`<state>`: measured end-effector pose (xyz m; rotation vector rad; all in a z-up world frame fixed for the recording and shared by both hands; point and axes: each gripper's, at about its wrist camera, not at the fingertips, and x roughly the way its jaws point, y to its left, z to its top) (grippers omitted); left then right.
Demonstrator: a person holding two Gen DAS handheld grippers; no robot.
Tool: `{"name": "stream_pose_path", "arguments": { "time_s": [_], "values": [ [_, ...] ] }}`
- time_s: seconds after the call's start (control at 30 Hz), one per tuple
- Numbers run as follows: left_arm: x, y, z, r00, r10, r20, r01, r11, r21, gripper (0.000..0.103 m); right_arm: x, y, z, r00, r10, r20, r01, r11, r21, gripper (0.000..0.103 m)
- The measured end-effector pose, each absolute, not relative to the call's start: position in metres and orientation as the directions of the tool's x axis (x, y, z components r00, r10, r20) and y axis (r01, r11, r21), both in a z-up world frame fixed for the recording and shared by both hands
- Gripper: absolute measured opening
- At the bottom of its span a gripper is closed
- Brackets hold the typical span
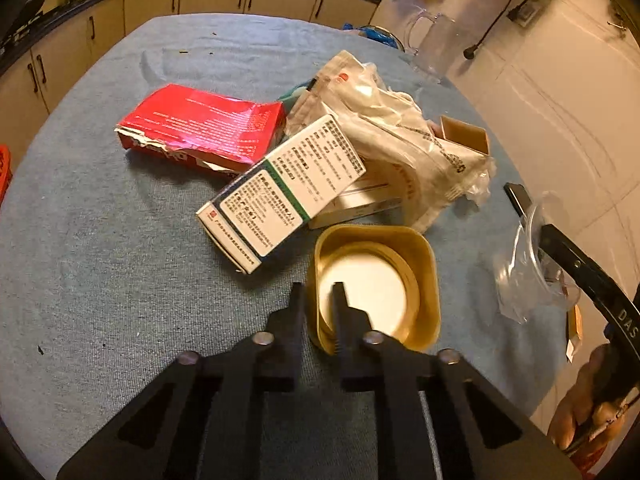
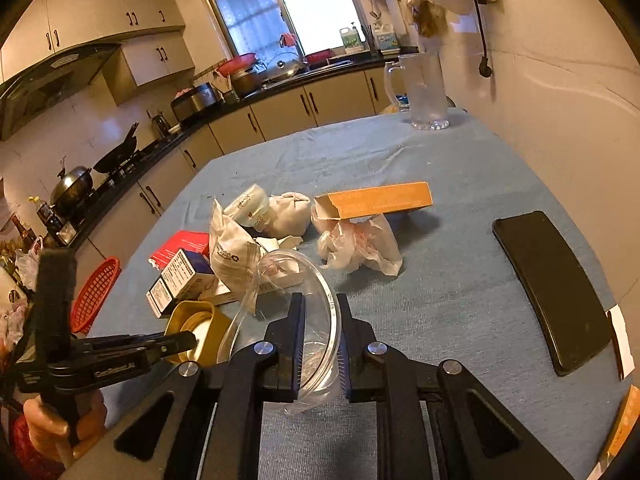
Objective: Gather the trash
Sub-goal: 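Grasp the clear plastic container with the right tool while the left tool grasps the yellow square container, then carry both containers over the red basket and open both tools to drop them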
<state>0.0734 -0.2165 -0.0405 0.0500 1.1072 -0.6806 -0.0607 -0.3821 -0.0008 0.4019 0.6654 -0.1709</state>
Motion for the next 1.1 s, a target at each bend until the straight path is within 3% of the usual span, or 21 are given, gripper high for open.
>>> {"name": "stream_pose_path", "arguments": {
  "time_s": [0.53, 1.1],
  "values": [
    [0.053, -0.171, -0.021, 0.380, -0.505, -0.775, 0.551, 0.797, -0.248, 0.007, -0.054, -0.357, 0.012, 0.813, 0.019, -0.583, 0.207, 0.925, 0.319, 0.015],
    [0.082, -0.077, 0.016, 0.559, -0.463, -0.688, 0.417, 0.874, -0.250, 0.007, -0.002, -0.282, 0.026, 0.803, 0.179, -0.568, 0.035, 0.938, 0.344, 0.015]
  ]
}}
